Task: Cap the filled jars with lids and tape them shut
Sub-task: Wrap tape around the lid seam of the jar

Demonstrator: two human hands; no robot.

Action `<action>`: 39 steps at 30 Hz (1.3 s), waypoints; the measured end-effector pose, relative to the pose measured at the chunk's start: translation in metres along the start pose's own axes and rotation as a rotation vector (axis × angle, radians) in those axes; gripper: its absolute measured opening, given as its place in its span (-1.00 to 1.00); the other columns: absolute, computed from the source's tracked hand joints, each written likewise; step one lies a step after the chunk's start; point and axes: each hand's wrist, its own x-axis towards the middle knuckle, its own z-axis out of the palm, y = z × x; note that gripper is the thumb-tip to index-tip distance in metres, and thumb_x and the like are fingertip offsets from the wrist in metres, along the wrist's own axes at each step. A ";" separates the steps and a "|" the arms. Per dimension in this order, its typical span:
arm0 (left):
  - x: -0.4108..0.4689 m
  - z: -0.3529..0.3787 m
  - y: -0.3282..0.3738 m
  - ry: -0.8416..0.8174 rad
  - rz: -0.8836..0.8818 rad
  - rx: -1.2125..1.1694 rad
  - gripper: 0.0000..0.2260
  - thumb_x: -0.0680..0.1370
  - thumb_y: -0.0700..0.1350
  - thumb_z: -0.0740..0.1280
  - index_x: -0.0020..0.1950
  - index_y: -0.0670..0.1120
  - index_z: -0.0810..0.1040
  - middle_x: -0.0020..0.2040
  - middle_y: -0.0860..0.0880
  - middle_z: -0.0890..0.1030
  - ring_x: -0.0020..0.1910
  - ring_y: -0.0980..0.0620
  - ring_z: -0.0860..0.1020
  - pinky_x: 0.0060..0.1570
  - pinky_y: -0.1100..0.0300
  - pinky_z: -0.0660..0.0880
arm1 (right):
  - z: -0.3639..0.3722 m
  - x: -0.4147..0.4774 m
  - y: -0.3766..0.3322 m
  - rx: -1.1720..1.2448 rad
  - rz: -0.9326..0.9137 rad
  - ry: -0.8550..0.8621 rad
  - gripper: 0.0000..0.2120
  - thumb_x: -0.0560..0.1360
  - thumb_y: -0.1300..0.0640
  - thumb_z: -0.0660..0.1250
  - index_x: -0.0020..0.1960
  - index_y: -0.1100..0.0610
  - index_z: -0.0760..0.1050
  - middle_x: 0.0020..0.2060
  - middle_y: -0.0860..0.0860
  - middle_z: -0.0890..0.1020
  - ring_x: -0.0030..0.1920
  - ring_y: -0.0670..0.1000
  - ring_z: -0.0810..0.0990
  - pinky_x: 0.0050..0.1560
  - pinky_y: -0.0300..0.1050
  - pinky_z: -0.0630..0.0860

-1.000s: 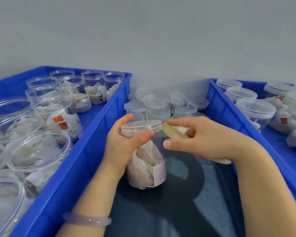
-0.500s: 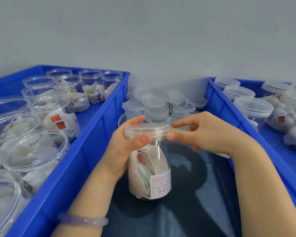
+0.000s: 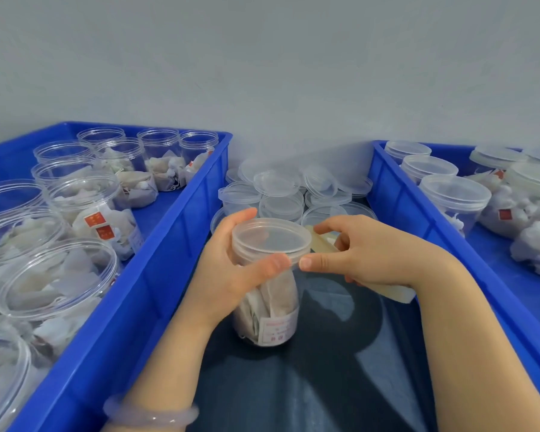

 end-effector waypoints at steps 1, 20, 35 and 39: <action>0.000 0.001 0.001 0.017 -0.003 0.040 -0.08 0.02 0.25 0.51 0.35 0.08 0.38 0.19 0.15 0.55 0.14 0.23 0.55 0.00 0.23 0.57 | 0.001 0.000 -0.001 -0.023 -0.001 0.008 -0.08 0.18 -0.47 0.28 0.41 -0.02 0.30 -0.30 -0.24 0.41 -0.40 -0.24 0.46 -0.32 -0.32 0.34; 0.002 0.002 -0.003 0.078 0.075 -0.026 -0.42 0.17 -0.08 0.51 0.16 0.09 0.45 0.06 0.12 0.58 -0.01 0.32 0.58 -0.07 0.35 0.55 | 0.000 0.003 0.009 0.055 -0.078 0.050 -0.13 0.12 -0.44 0.35 0.39 -0.19 0.36 -0.24 -0.22 0.45 -0.29 -0.28 0.46 -0.18 -0.32 0.34; -0.002 0.002 -0.014 0.093 0.234 -0.026 -0.31 0.14 0.19 0.51 0.17 -0.03 0.41 0.01 0.10 0.60 0.04 0.23 0.59 -0.01 0.36 0.49 | 0.014 0.016 0.014 0.214 -0.079 -0.003 -0.03 -0.01 -0.44 0.35 0.34 -0.06 0.41 -0.34 0.04 0.63 -0.42 -0.11 0.58 -0.25 -0.15 0.52; 0.000 -0.004 -0.013 0.050 0.210 -0.037 -0.21 0.11 0.27 0.54 0.20 -0.06 0.41 -0.01 0.17 0.65 0.04 0.19 0.60 -0.01 0.35 0.49 | 0.013 0.017 0.014 0.225 -0.089 0.056 -0.04 -0.08 -0.43 0.39 0.29 -0.12 0.44 -0.27 -0.04 0.62 -0.44 -0.14 0.58 -0.32 -0.26 0.44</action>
